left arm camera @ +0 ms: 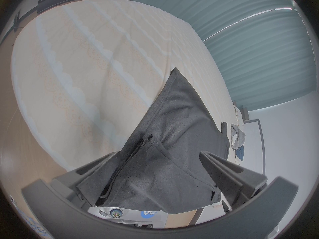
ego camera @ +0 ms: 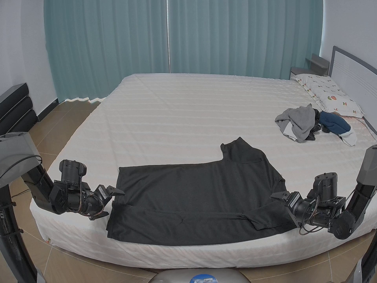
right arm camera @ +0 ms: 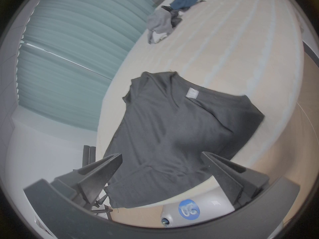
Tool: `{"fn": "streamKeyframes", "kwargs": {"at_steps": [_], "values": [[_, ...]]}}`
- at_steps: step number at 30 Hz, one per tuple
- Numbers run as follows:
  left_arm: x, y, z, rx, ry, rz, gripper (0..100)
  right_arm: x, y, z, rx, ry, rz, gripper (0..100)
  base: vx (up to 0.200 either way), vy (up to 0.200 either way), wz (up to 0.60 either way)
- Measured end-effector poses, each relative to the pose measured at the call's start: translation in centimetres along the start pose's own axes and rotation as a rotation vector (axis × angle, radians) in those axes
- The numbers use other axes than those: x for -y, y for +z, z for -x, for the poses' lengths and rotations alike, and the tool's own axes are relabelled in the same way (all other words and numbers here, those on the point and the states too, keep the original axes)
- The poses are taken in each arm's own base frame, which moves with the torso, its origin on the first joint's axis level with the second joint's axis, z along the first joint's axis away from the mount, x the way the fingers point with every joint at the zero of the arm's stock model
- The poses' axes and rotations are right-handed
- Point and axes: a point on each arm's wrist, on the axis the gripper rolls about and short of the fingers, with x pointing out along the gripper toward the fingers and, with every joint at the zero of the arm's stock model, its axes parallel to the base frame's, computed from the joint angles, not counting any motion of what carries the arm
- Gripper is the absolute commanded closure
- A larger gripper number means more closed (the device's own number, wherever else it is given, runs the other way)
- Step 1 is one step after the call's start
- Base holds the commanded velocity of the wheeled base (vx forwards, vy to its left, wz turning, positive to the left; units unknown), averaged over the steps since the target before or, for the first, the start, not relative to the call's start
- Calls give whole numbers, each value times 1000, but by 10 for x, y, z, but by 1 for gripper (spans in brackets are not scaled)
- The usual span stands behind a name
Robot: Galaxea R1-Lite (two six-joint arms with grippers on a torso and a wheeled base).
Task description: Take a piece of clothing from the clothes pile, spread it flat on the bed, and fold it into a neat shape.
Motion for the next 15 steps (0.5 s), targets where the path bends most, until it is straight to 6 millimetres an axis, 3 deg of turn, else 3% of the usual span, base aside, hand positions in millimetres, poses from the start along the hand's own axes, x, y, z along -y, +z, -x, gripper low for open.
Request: {"fn": "streamKeyframes", "kwargs": {"at_steps": [3,7,15], "values": [[1,0,1,3,-3,9,0,-11,8,-4,22,39,5,0,0,-200,0],[4,0,3,10,-8,28,0,-20,14,-9,29,84,-1,0,0,0,0],[10,-2,7,28,-12,35,0,-14,23,-10,29,86,-24,0,0,0,0]]}}
